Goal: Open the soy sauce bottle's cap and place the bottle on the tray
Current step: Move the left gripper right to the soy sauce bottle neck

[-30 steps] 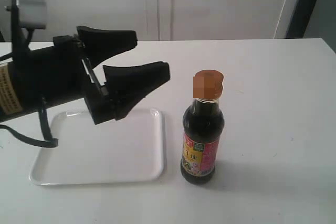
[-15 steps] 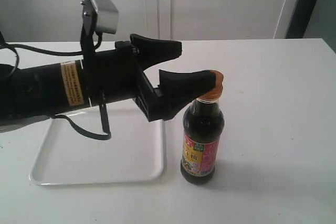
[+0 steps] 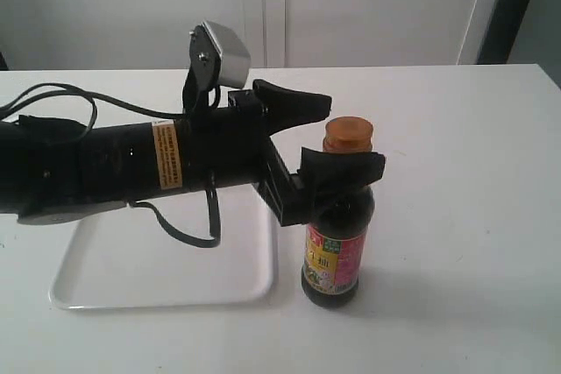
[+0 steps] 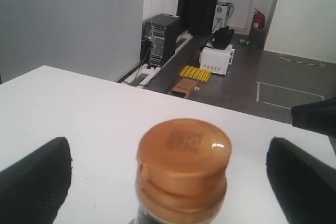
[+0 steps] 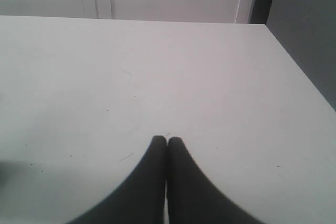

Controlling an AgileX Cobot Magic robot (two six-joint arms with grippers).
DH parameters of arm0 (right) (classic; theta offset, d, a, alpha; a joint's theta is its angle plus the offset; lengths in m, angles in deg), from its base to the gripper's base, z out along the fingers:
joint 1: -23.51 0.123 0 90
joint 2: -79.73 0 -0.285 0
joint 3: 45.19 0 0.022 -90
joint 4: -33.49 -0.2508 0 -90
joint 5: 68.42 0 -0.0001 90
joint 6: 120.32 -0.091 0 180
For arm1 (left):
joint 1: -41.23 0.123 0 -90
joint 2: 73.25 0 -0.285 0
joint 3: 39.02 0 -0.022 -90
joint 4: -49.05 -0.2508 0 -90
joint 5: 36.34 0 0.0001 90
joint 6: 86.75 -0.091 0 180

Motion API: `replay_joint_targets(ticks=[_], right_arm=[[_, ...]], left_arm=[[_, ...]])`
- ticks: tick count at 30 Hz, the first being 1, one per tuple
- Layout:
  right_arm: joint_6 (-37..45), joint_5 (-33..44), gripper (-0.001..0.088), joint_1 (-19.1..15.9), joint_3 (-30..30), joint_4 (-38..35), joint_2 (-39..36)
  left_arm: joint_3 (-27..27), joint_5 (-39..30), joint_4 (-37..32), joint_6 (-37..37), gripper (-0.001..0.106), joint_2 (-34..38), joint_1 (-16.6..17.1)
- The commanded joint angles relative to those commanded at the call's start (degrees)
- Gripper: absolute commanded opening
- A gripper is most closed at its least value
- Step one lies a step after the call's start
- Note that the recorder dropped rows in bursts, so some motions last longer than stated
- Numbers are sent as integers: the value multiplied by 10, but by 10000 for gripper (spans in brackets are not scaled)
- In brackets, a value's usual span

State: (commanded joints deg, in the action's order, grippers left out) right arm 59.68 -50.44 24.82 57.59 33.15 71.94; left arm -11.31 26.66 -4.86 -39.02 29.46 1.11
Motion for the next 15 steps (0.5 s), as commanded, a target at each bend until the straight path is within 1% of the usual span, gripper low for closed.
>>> replay_joint_targets(ticks=[11,15], right_arm=[[0,0,0,0,0,0,0],[0,0,0,0,0,0,0]], left_arm=[[0,4,8,-7,1052,47,0],[0,6,16,-25,1052,64,0]])
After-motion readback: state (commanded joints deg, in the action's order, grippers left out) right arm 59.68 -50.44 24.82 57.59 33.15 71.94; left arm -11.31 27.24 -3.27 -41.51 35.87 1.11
